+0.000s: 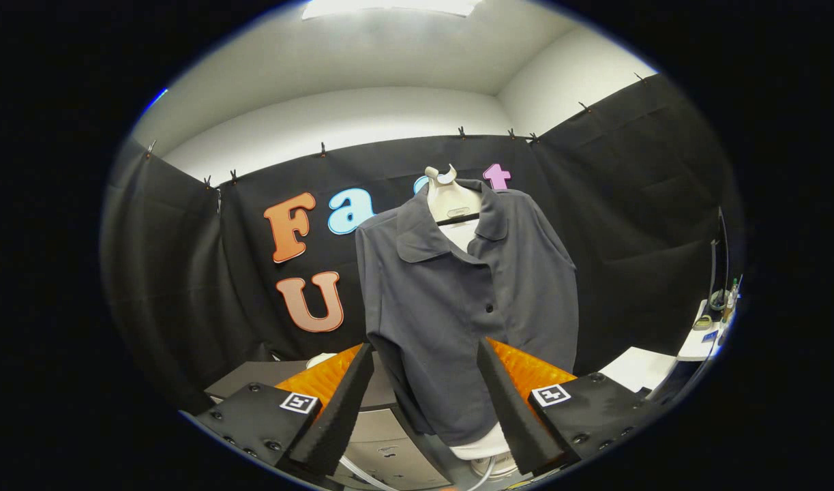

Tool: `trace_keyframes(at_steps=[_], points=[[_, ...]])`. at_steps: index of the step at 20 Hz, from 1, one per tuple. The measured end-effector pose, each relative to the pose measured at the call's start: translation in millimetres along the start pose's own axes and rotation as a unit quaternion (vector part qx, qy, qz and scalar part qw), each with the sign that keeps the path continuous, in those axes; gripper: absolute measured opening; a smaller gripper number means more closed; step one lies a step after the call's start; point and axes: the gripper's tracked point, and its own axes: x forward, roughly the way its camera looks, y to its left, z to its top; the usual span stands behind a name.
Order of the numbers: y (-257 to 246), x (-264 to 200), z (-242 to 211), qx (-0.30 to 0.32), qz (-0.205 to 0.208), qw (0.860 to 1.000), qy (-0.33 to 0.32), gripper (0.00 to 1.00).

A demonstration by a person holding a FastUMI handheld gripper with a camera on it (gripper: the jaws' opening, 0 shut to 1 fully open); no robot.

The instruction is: Iron the clothes twice with a garment steamer, once on the left side and once on the right side.

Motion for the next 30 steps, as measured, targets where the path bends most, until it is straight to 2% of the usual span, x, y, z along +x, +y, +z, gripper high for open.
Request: trace_keyframes(at_steps=[9, 12, 20, 30], points=[[19.8, 1.5, -5.2, 0.045, 0.015, 0.999, 0.017, 0.98], [37.2, 6.9, -2.4, 0.037, 0.023, 0.999, 0.019, 0.98], [119.1, 33.8, 0.8, 0.022, 0.101, 0.995, 0.016, 0.98], [228.0, 103.2, -67.1, -0.056, 0.177, 0.978, 0.093, 0.98]])
